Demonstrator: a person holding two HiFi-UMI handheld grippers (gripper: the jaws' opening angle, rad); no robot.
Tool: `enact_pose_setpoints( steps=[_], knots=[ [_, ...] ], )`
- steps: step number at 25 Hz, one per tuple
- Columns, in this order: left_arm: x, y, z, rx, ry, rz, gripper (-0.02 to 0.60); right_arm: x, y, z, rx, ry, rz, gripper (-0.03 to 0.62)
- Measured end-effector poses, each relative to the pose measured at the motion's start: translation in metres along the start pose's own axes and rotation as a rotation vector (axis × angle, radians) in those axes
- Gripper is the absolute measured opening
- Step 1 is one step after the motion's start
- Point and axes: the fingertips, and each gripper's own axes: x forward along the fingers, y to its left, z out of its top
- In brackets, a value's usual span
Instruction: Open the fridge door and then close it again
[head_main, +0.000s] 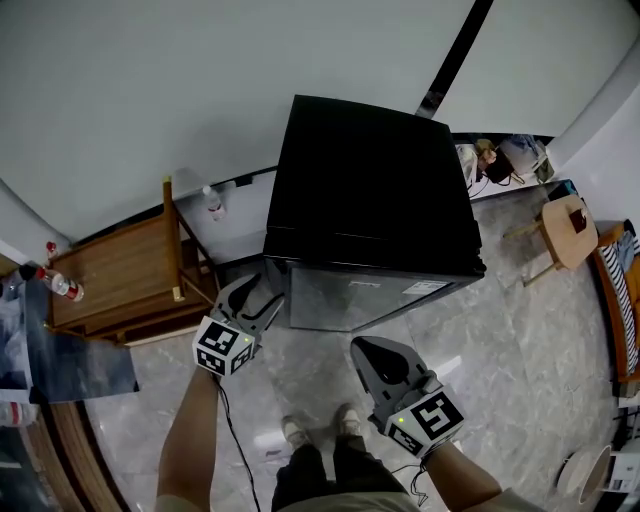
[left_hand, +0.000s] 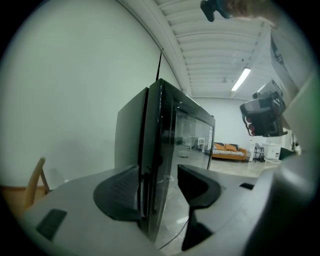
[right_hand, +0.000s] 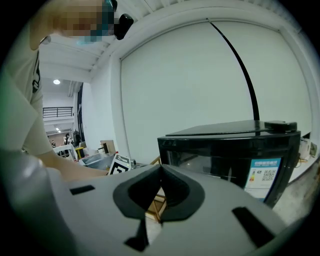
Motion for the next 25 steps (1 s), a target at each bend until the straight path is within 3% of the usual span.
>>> enact_pose_setpoints(
  steps=[10, 11, 14, 18, 25],
  knots=[
    [0.024, 0.001, -0.034, -0.009, 0.061, -0.070, 0.221, 0.011, -0.007, -0.028, 0.026, 0.050, 0.011, -0.003],
    [0.026, 0.001, -0.035, -0.013, 0.062, -0.074, 0.215, 0.011, -0.006, -0.029, 0.027, 0.051, 0.013, -0.003],
    [0.026, 0.005, -0.036, 0.005, 0.064, -0.076, 0.120, 0.010, -0.003, -0.031, 0.033, 0.057, 0.016, -0.003],
    [0.026, 0.005, -0.037, 0.068, 0.093, -0.096, 0.104, 0.001, -0.003, -0.043, 0.033, 0.111, 0.011, -0.003],
    [0.025, 0.005, -0.036, 0.065, 0.103, -0.096, 0.098, -0.007, 0.004, -0.058, 0.045, 0.088, 0.027, -0.003]
  ],
)
